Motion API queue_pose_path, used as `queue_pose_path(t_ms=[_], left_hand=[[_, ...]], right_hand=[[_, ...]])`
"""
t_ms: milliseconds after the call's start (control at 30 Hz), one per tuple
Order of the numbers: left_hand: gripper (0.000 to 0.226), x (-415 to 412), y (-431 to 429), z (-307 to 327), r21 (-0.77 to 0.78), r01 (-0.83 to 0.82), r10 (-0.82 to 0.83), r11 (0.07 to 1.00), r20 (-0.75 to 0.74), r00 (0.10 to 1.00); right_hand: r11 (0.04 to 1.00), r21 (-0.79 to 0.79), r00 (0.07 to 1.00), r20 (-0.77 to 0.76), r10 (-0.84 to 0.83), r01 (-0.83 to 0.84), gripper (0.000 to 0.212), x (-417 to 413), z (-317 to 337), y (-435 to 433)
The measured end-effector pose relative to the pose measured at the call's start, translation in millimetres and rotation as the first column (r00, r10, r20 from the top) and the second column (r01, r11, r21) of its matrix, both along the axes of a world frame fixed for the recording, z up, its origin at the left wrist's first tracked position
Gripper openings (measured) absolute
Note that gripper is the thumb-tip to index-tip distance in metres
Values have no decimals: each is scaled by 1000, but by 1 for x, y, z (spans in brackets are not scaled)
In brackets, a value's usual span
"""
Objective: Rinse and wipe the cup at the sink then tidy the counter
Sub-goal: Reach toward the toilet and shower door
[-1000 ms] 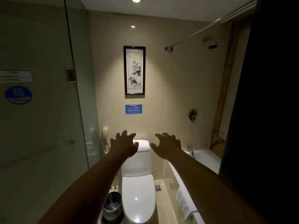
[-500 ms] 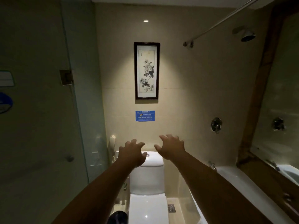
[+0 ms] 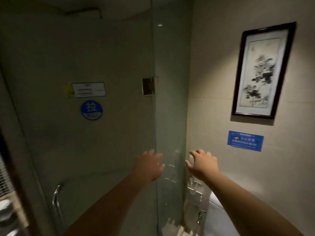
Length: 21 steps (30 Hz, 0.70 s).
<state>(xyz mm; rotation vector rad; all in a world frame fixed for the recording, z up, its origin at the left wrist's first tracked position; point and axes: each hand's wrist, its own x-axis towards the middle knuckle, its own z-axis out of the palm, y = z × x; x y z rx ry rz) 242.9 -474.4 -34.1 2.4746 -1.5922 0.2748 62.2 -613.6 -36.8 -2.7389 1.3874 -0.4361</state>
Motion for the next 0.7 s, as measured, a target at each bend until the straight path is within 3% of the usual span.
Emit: queue_pose_path(t_ms=[167, 300, 500, 700], left_hand=[[58, 88, 33, -28, 67, -203, 202, 977, 34, 979], [63, 163, 116, -60, 104, -421, 424, 901, -4, 906], [71, 226, 286, -46, 85, -705, 705, 704, 39, 708], [72, 217, 437, -57, 59, -908, 910, 415, -29, 414]], right_hand=[[979, -68, 981, -10, 194, -194, 51, 98, -5, 24], [866, -20, 866, -23, 500, -500, 53, 204, -10, 89], [620, -2, 619, -15, 785, -785, 55, 342, -16, 235], [357, 114, 360, 6, 933, -927, 57, 396, -36, 361]])
